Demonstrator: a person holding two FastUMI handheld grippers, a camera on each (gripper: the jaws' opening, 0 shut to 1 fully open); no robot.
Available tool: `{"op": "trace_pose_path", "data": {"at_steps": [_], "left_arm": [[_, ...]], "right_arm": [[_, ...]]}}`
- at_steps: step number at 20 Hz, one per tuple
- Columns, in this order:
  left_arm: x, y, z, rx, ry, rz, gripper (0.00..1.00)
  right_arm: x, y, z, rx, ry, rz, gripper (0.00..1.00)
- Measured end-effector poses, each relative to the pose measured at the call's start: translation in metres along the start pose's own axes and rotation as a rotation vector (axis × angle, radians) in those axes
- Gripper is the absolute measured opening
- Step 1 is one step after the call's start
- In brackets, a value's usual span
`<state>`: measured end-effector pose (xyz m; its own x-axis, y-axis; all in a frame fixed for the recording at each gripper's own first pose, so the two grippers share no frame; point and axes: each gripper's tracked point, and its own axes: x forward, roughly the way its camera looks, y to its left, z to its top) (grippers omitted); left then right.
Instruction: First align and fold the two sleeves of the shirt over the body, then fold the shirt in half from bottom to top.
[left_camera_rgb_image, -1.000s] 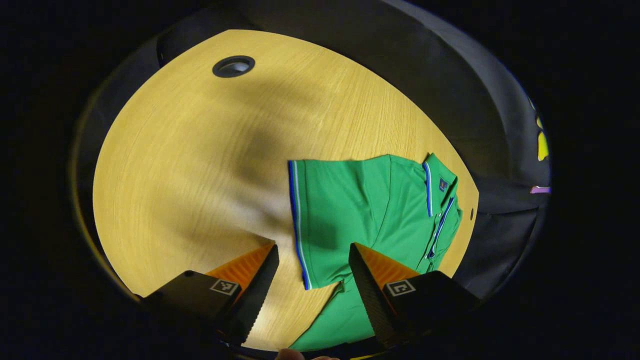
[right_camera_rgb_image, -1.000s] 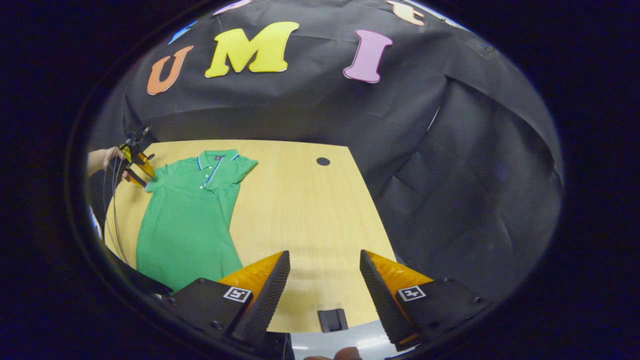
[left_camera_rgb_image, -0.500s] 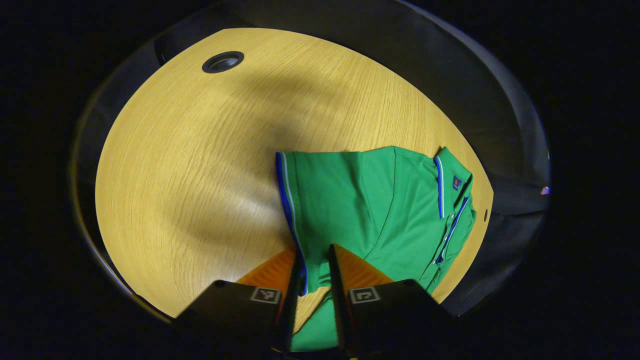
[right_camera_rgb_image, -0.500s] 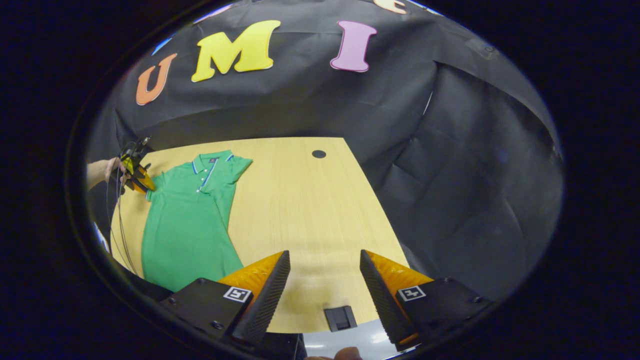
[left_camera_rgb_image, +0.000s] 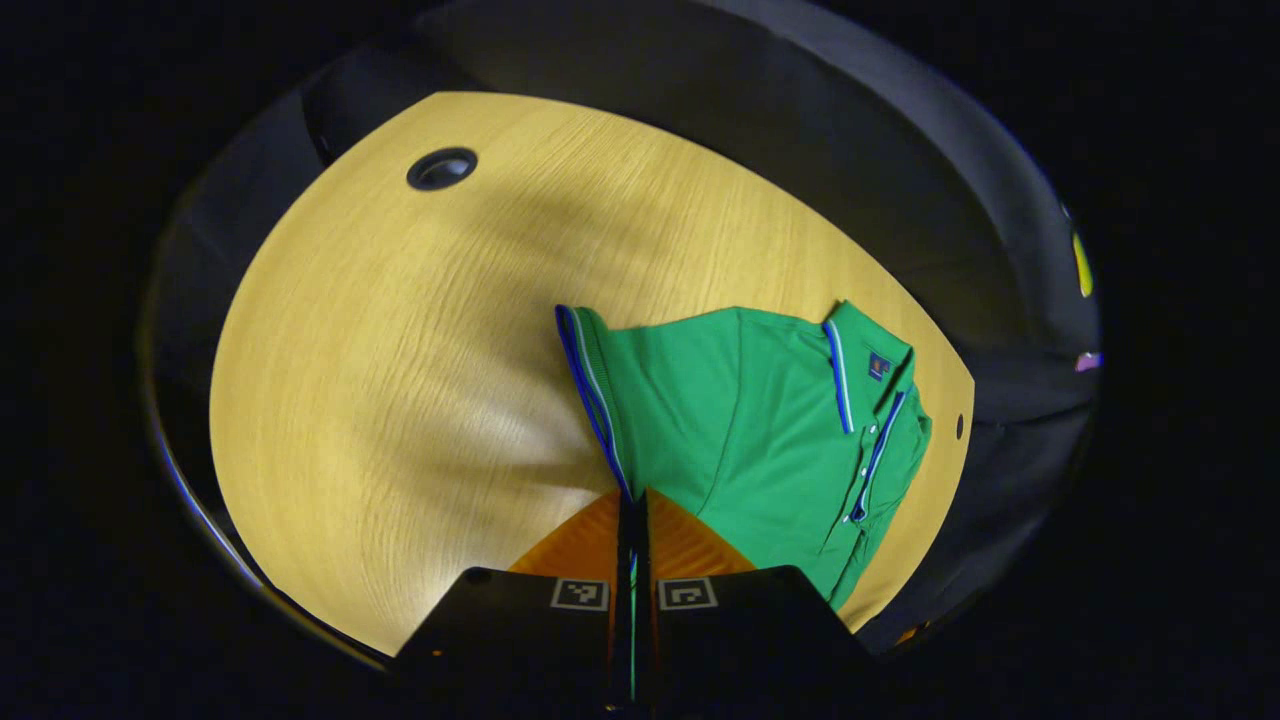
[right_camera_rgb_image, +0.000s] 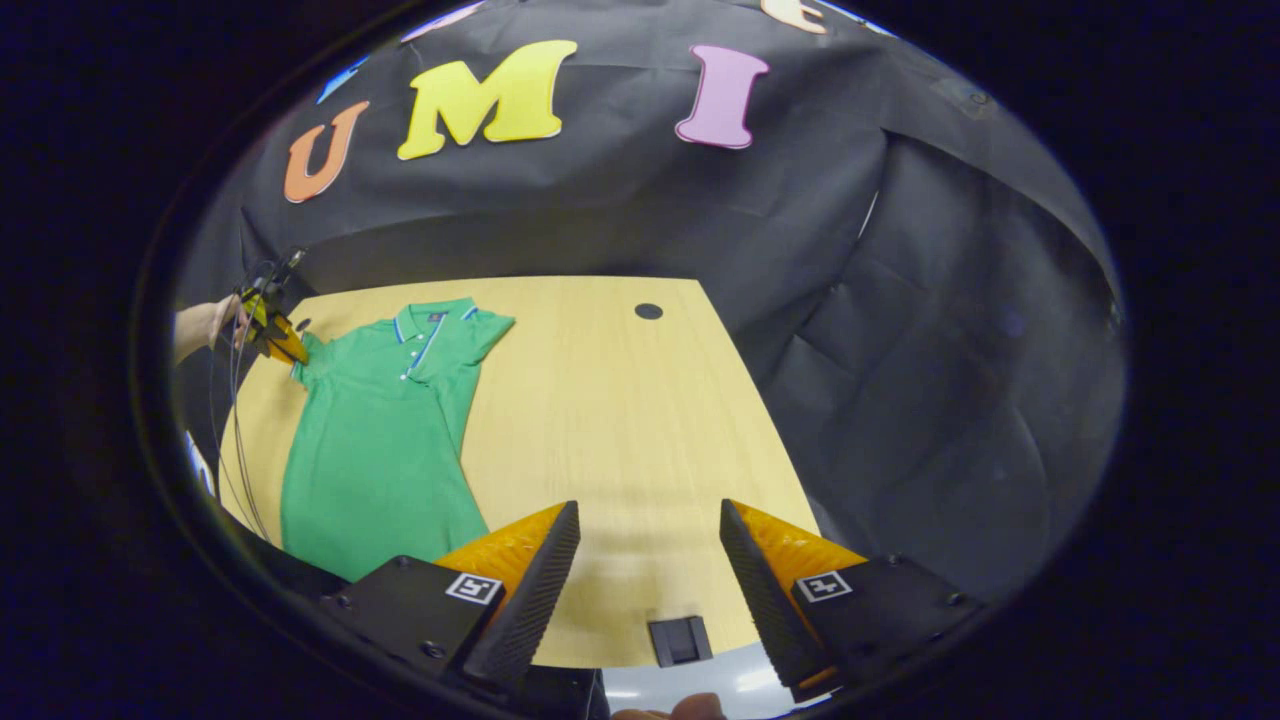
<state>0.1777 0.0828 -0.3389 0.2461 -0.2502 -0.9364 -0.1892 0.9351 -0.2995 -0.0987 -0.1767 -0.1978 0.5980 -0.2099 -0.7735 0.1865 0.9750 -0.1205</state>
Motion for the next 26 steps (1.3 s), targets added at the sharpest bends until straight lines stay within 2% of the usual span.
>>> {"op": "trace_pose_path", "data": {"at_steps": [3,6,11,14,16,18,19,20,21,22,23,25,26], "left_arm": [[-0.017,-0.019,0.004,0.076,-0.032,-0.001,0.04],[-0.019,-0.049,0.012,0.166,-0.066,0.000,0.04],[0.008,-0.110,0.007,0.328,-0.061,-0.012,0.04],[0.031,-0.136,-0.003,0.345,-0.036,-0.029,0.05],[0.046,-0.154,-0.009,0.337,-0.024,-0.047,0.10],[0.049,-0.163,-0.018,0.335,-0.005,-0.055,0.18],[0.048,-0.166,-0.021,0.331,-0.001,-0.059,0.29],[0.045,-0.166,-0.022,0.319,-0.003,-0.058,0.36],[0.040,-0.165,-0.021,0.303,-0.013,-0.057,0.49],[0.036,-0.163,-0.020,0.292,-0.034,-0.059,0.56],[0.030,-0.160,-0.017,0.284,-0.064,-0.057,0.71],[0.016,-0.144,-0.016,0.276,-0.107,-0.028,0.86],[0.008,-0.135,-0.015,0.279,-0.133,-0.008,0.87]], "right_arm": [[-0.002,0.005,-0.001,0.002,-0.010,0.020,0.90],[-0.011,-0.004,-0.004,0.007,-0.030,0.002,0.90],[-0.022,-0.025,-0.025,0.078,-0.013,-0.036,0.90],[-0.029,-0.030,-0.033,0.079,-0.010,-0.051,0.90],[-0.032,-0.030,-0.040,0.090,-0.001,-0.053,0.90],[-0.031,-0.028,-0.044,0.088,0.005,-0.049,0.90],[-0.030,-0.027,-0.044,0.080,0.004,-0.047,0.90],[-0.027,-0.026,-0.042,0.069,0.002,-0.042,0.90],[-0.026,-0.023,-0.040,0.061,0.000,-0.032,0.90],[-0.024,-0.019,-0.036,0.053,-0.004,-0.022,0.90],[-0.020,-0.015,-0.034,0.041,-0.004,-0.012,0.90],[-0.014,-0.002,-0.030,0.020,-0.006,0.020,0.91],[-0.012,0.005,-0.027,0.009,-0.007,0.039,0.90]]}}
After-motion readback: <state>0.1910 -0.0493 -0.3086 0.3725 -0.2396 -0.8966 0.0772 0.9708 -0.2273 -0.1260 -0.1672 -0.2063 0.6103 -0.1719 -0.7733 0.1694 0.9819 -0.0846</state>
